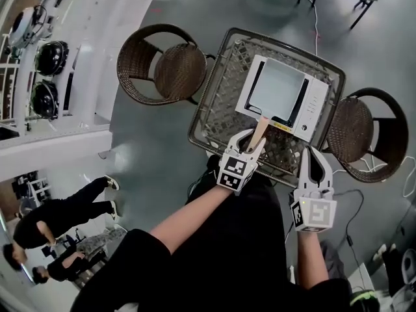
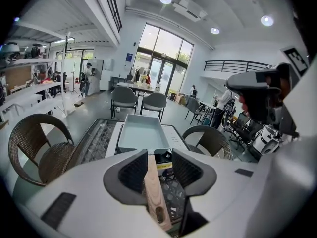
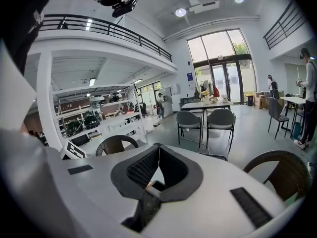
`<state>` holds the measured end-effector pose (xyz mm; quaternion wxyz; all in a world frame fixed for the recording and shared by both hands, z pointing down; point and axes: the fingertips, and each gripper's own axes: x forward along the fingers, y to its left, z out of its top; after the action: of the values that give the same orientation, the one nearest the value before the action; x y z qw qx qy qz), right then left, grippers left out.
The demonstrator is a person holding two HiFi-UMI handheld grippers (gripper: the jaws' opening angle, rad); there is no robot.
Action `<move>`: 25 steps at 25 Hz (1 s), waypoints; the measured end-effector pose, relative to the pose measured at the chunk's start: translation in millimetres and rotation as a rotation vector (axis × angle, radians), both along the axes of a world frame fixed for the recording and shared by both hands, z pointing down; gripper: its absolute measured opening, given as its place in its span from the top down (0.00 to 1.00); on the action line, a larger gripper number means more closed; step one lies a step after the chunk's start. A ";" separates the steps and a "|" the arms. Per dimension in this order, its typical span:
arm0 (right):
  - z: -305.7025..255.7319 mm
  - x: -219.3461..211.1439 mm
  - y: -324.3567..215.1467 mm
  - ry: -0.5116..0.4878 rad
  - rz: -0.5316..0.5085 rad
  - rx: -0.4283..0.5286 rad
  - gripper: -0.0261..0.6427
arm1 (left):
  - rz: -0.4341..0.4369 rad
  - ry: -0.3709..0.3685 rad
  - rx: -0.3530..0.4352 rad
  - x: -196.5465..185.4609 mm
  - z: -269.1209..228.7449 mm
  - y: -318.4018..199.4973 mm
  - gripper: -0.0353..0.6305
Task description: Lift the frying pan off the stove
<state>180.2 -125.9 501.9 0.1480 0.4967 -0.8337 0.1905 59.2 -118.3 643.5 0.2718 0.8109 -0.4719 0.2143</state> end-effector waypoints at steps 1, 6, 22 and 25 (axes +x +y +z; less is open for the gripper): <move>1.0 3.9 -1.1 -0.002 0.008 -0.005 0.92 | -0.004 -0.009 -0.012 1.4 5.9 -0.3 0.71; -4.3 14.1 -7.0 -0.035 0.021 -0.004 0.92 | -0.030 -0.043 -0.069 3.8 32.8 -5.7 0.60; 11.0 14.4 -16.0 -0.064 0.047 -0.055 0.92 | -0.045 -0.101 -0.263 17.9 102.2 -19.1 0.55; 12.0 4.2 -10.2 -0.078 0.027 -0.069 0.92 | -0.045 -0.138 -0.314 17.4 109.5 -17.5 0.55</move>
<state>184.4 -136.1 513.9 0.1299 0.4947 -0.8251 0.2401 76.6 -135.9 753.0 0.3667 0.7311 -0.4680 0.3346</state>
